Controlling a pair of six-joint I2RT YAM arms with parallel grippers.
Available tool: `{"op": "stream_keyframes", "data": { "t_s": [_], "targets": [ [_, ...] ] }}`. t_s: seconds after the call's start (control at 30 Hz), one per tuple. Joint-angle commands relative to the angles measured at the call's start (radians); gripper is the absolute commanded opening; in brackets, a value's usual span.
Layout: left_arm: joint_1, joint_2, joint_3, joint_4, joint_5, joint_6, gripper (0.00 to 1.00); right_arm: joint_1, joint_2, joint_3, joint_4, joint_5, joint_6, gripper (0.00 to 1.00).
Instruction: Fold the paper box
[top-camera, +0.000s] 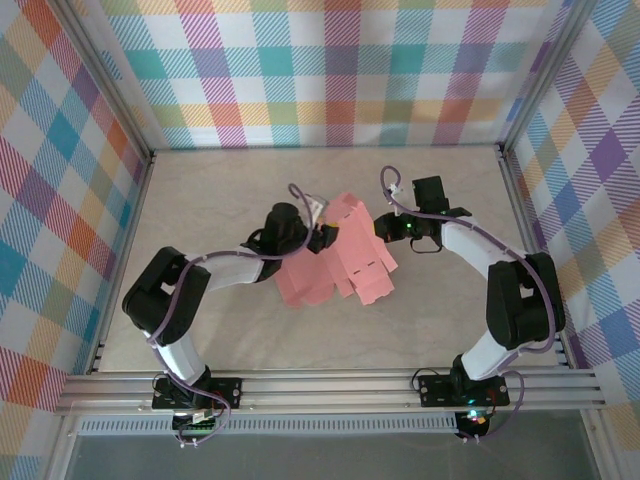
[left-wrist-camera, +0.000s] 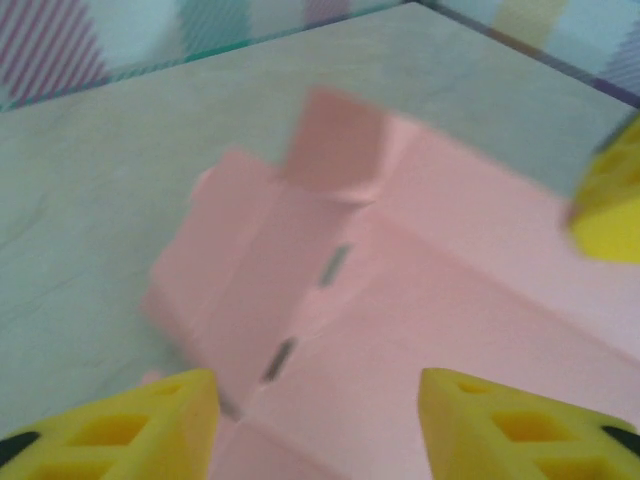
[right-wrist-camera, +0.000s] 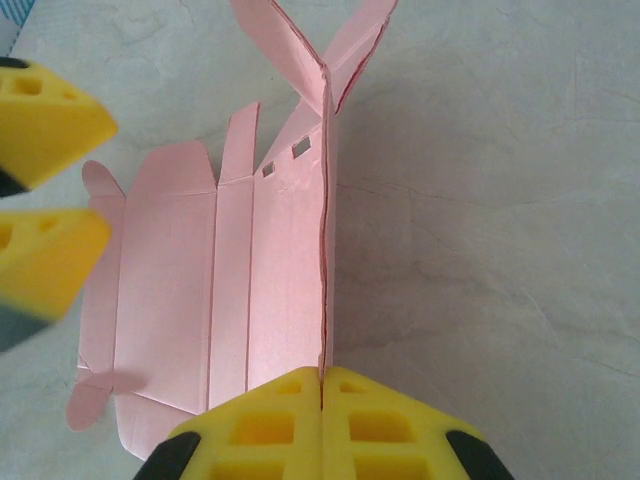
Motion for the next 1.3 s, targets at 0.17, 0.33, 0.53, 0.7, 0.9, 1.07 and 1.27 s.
{"op": "stream_keyframes", "data": {
  "t_s": [0.17, 0.33, 0.53, 0.7, 0.9, 1.07, 1.27],
  "targets": [
    [0.129, -0.054, -0.083, 0.072, 0.098, -0.158, 0.72, -0.009, -0.059, 0.002, -0.001, -0.046, -0.079, 0.0],
    [0.171, -0.056, -0.077, 0.009, 0.164, -0.148, 0.74, -0.016, -0.067, 0.009, -0.013, -0.058, -0.087, 0.0],
    [0.246, 0.015, 0.023, -0.115, 0.343, -0.225, 0.76, -0.028, -0.07, 0.034, -0.051, -0.137, -0.102, 0.0],
    [0.261, 0.09, 0.154, -0.275, 0.466, -0.182, 0.78, -0.028, -0.065, 0.047, -0.075, -0.197, -0.117, 0.0],
    [0.273, 0.178, 0.304, -0.459, 0.481, -0.151, 0.8, -0.029, -0.067, 0.058, -0.101, -0.219, -0.127, 0.0],
    [0.273, 0.219, 0.36, -0.545, 0.57, -0.098, 0.81, -0.03, -0.066, 0.063, -0.107, -0.22, -0.127, 0.0],
    [0.273, 0.247, 0.388, -0.607, 0.619, -0.066, 0.75, -0.031, -0.059, 0.067, -0.106, -0.227, -0.127, 0.0]
  ]
}}
